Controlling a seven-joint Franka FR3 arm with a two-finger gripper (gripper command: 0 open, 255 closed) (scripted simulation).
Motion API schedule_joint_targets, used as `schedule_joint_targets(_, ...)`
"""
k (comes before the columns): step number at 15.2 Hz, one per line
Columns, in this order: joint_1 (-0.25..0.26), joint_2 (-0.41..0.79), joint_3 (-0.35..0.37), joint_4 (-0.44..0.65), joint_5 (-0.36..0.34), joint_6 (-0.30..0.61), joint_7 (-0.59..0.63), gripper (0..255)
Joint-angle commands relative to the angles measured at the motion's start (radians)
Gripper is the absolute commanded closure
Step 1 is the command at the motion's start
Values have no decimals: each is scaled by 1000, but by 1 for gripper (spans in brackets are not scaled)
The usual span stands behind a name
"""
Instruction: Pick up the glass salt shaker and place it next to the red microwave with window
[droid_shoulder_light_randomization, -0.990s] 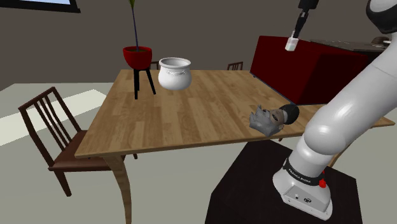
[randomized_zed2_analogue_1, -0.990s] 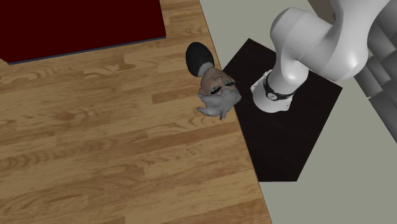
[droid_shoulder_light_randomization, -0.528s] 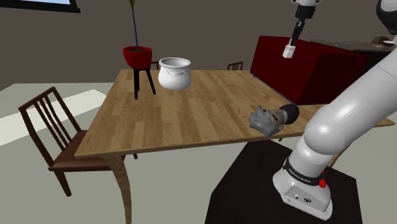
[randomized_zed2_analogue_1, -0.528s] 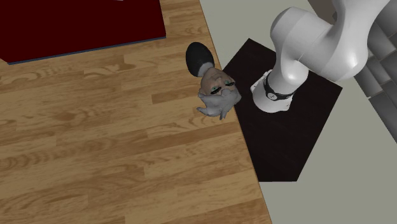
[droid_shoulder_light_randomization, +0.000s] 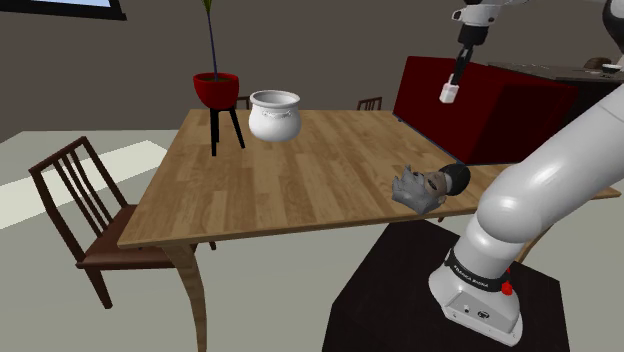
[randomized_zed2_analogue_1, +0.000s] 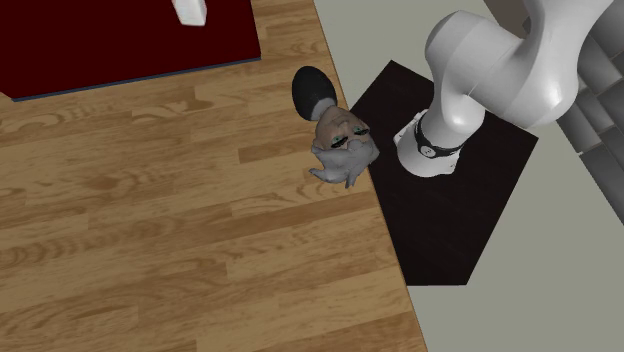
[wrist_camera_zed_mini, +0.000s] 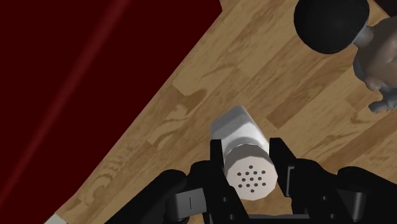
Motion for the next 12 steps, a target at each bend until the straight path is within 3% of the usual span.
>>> schedule_joint_targets(1,-3,-7,-3,-33,-5,28,3,255)
schedule_joint_targets(12,-15,-22,-21,-190,-27,171,22,255)
